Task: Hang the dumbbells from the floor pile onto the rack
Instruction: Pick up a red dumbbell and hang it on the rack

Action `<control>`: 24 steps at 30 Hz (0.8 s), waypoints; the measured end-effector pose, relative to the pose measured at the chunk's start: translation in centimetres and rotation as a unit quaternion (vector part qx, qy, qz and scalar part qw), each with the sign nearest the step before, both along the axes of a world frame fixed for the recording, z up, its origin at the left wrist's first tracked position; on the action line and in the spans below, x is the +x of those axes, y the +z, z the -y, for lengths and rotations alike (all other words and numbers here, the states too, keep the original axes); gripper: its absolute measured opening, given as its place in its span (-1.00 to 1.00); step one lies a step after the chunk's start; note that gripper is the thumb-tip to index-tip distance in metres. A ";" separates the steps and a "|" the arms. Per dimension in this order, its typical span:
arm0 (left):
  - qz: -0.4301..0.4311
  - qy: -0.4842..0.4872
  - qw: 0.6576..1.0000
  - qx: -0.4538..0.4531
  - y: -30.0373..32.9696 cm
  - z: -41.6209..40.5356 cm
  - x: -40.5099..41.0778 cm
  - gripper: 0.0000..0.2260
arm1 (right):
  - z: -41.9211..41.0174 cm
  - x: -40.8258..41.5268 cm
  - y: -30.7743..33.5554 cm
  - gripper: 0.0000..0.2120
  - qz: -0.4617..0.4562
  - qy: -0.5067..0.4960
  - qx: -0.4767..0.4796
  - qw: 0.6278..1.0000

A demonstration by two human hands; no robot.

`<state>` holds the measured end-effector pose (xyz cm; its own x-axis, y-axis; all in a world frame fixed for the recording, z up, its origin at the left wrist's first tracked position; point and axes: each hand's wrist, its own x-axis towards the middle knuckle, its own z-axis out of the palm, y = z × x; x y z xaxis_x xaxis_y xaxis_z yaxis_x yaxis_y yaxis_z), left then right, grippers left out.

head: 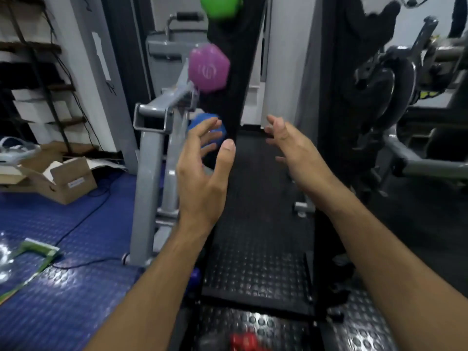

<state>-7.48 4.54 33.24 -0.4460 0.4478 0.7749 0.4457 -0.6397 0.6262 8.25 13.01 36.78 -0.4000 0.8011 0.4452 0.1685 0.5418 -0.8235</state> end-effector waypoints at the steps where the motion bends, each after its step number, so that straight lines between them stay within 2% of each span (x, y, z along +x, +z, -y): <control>1: 0.008 -0.006 1.000 -0.018 -2.1 0.2 0.1 -0.66 | -0.1 0.2 -1.4 -0.44 0.008 -0.005 -0.014 1.000; 8: 0.017 -0.034 0.983 -0.179 -15.8 0.6 0.2 -0.76 | -1.0 0.6 -12.2 -0.32 0.080 -0.012 -0.109 0.991; 12: 0.037 -0.048 0.955 -0.290 -23.1 0.1 -0.4 -0.74 | -1.5 1.1 -18.9 -0.24 0.133 -0.010 -0.162 0.978; 14: 0.055 -0.051 0.934 -0.349 -26.6 0.1 -0.6 -0.80 | -1.6 1.7 -22.5 -0.21 0.171 -0.006 -0.183 0.968; 19: 0.121 -0.072 0.867 -0.478 -34.0 0.3 -0.9 -0.86 | -1.4 3.1 -30.6 -0.33 0.256 0.011 -0.247 0.934; 24: 0.105 -0.072 0.823 -0.554 -38.8 0.8 -1.3 -0.78 | -1.3 3.7 -37.8 -0.46 0.347 0.037 -0.269 0.898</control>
